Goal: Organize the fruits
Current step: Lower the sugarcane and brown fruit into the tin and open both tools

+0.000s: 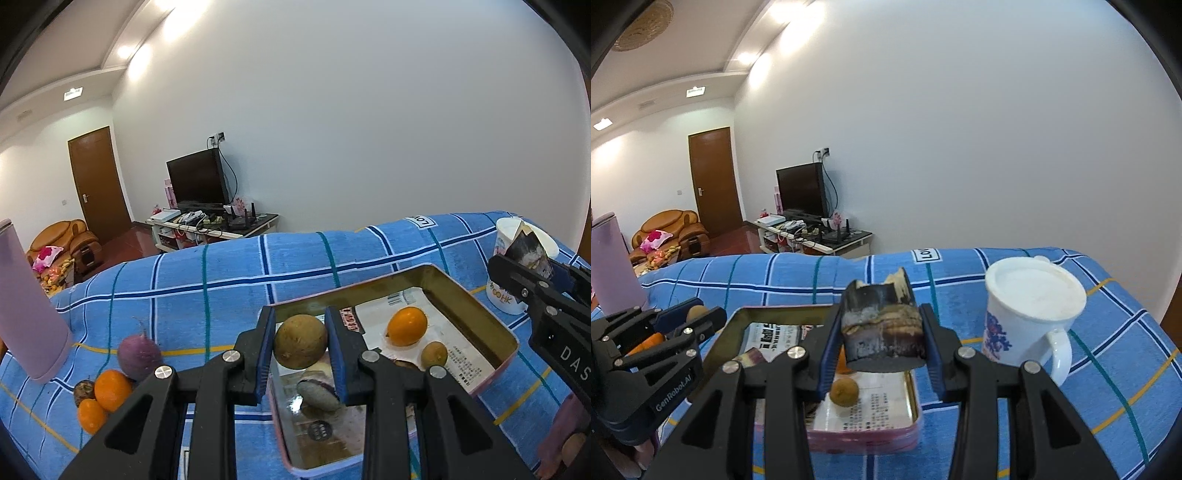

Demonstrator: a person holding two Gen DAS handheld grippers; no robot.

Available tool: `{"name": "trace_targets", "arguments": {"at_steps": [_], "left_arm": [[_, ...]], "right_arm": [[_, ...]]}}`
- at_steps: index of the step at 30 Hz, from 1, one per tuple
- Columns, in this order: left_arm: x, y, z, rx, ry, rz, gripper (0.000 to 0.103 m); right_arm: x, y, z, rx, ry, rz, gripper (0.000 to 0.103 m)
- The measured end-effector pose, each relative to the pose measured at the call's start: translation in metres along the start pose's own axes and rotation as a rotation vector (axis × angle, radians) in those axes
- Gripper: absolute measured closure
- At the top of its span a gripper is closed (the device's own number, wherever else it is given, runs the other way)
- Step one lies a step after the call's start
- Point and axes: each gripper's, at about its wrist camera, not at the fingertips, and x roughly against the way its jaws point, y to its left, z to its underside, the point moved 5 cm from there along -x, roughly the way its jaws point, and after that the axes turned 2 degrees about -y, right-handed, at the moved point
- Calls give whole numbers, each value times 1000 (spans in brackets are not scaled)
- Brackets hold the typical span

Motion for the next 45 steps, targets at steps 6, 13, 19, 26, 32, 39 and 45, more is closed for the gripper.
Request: {"name": "trace_targets", "arguments": {"at_steps": [6, 13, 19, 26, 32, 39, 45], "left_arm": [[-7, -9, -3, 2, 7, 23, 74], [-19, -3, -8, 30, 20, 33, 74], [-31, 8, -8, 44, 32, -12, 74], [-43, 8, 4, 34, 78, -17, 73], [-51, 10, 10, 29, 106, -48, 73], [-53, 8, 13, 15, 115, -55, 73], [-54, 10, 13, 22, 122, -56, 73]], "right_arm": [[-3, -10, -2, -8, 4, 20, 60], [-14, -16, -2, -22, 28, 50, 60], [-34, -2, 3, -7, 86, 18, 60], [-51, 19, 14, 72, 155, 6, 60], [-58, 20, 17, 78, 193, -5, 60], [-59, 24, 19, 82, 215, -29, 60], [-61, 25, 20, 77, 216, -41, 60]]}}
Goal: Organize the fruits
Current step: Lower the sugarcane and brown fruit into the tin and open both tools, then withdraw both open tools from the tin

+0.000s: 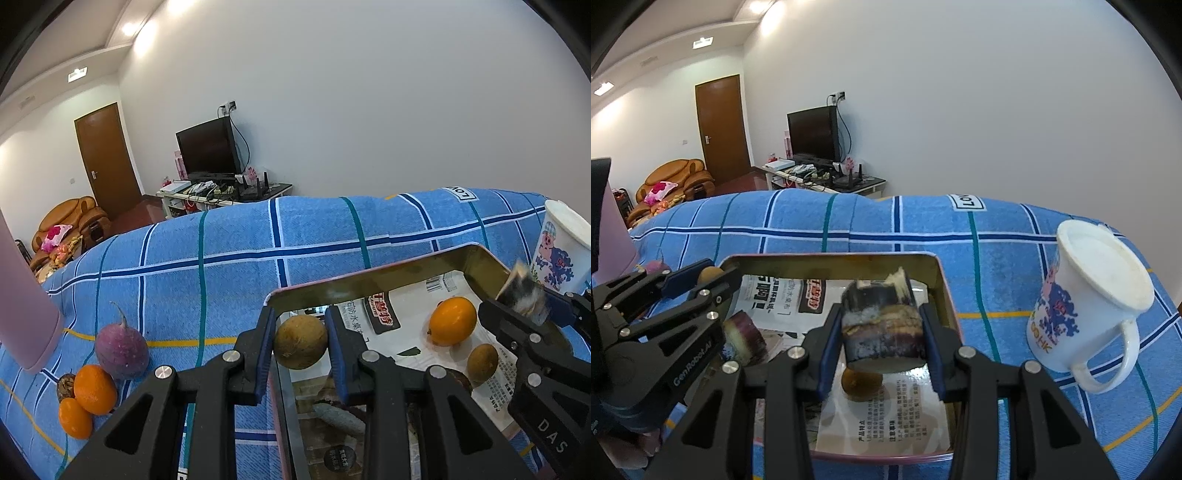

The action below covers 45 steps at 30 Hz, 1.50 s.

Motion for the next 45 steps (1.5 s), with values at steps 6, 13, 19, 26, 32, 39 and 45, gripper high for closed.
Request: {"name": "trace_targets", "arguments": {"at_steps": [6, 13, 19, 26, 32, 39, 45], "left_arm": [[0, -1, 0, -8, 1, -1, 73], [6, 4, 1, 50, -15, -3, 46], [25, 20, -4, 125, -105, -47, 25], [21, 30, 1, 160, -90, -68, 23], [21, 32, 2, 170, -84, -73, 23], [24, 34, 3, 165, -89, -78, 23], [32, 35, 6, 155, -109, -94, 23]], "right_arm": [[1, 3, 1, 11, -3, -6, 58], [15, 4, -2, -1, -75, 7, 22], [35, -6, -7, -50, -172, 23, 1], [36, -10, -6, -68, -165, 44, 1], [36, -9, -6, -60, -165, 43, 0], [36, -8, -5, -51, -166, 49, 0], [39, -11, -4, -64, -189, 61, 0]]}}
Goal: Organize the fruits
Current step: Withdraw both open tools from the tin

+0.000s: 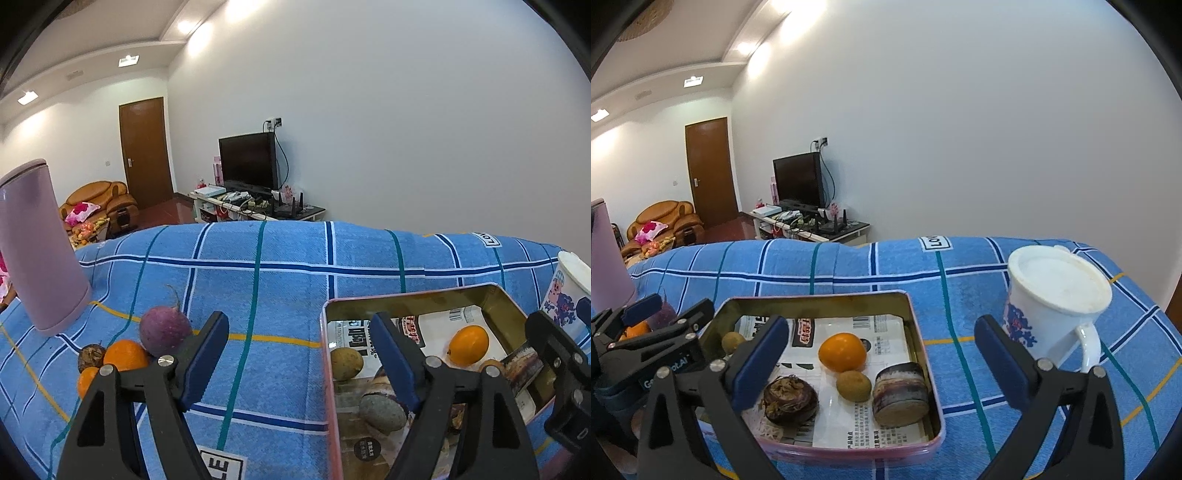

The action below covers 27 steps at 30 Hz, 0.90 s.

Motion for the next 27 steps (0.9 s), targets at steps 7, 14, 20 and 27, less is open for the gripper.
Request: {"name": "trace_targets", "arguments": {"at_steps": [7, 14, 20, 27], "left_arm": [[19, 5, 3, -39, -51, -25, 23], [40, 9, 8, -86, -99, -32, 23], [51, 21, 14, -115, -102, -33, 23], [56, 46, 18, -138, -107, -62, 23]], "right_arm": [[11, -1, 0, -6, -35, 33, 0], [24, 6, 3, -6, -57, 63, 0], [30, 13, 6, 8, -56, 84, 0], [39, 28, 12, 26, -38, 104, 0]]}}
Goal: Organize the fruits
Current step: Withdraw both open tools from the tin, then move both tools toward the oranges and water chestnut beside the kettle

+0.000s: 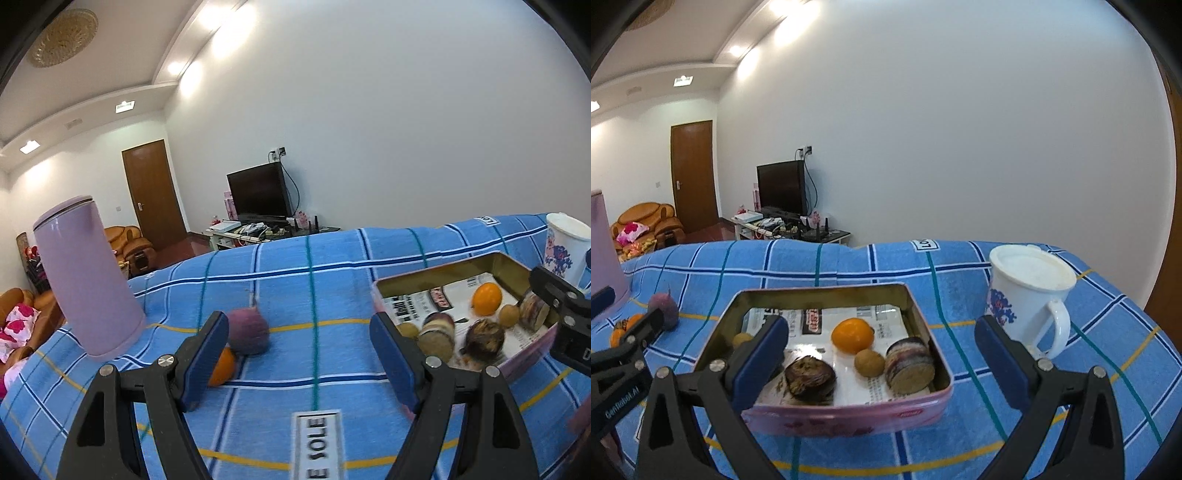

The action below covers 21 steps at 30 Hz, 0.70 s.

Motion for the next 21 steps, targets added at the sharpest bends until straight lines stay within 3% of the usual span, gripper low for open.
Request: {"name": "trace_targets", "arguments": {"at_steps": [21], "left_arm": [[-7, 76, 18, 49, 52, -46, 23]], "right_arm": [[28, 72, 6, -29, 6, -72, 0]]}}
